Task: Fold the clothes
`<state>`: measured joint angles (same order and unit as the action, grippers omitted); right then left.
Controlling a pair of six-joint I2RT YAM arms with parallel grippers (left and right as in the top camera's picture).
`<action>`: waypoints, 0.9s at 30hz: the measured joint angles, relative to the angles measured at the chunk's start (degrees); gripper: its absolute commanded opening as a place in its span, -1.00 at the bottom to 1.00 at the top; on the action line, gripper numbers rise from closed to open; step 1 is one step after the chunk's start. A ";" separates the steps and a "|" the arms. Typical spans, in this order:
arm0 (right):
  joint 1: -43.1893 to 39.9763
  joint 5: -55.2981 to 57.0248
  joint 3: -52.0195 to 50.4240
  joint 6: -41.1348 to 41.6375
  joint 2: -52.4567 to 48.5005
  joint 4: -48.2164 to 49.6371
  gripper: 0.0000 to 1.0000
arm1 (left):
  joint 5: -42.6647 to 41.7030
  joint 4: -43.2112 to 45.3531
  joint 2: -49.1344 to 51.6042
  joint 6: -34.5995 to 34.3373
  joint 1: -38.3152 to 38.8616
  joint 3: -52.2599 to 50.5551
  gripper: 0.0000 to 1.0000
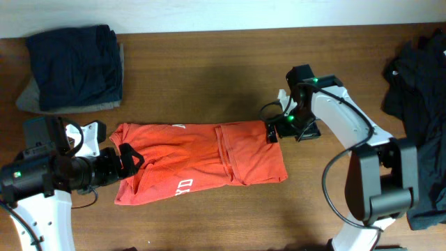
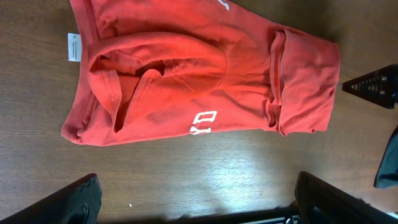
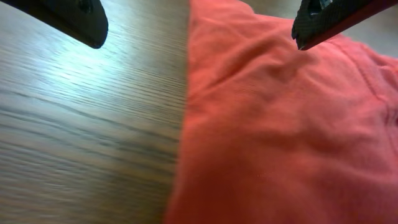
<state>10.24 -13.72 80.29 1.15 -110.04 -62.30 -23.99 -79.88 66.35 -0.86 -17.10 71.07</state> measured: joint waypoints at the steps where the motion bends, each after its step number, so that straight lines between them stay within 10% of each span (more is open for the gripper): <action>1: 0.00 -0.96 0.00 -0.33 -0.55 0.00 1.00 | 0.00 0.00 0.02 0.00 0.00 -0.07 0.99; 22: 0.00 -10.21 -8.22 -1.70 -2.40 7.32 1.00 | 0.02 1.33 0.20 0.00 0.00 -6.05 0.98; 27: -0.11 -14.82 -10.08 -1.77 -1.75 11.21 0.74 | 0.02 1.49 0.22 0.00 0.00 -6.05 0.99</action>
<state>10.13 -28.53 70.22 -0.62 -111.79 -51.09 -23.97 -78.39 66.57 -0.86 -17.10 65.01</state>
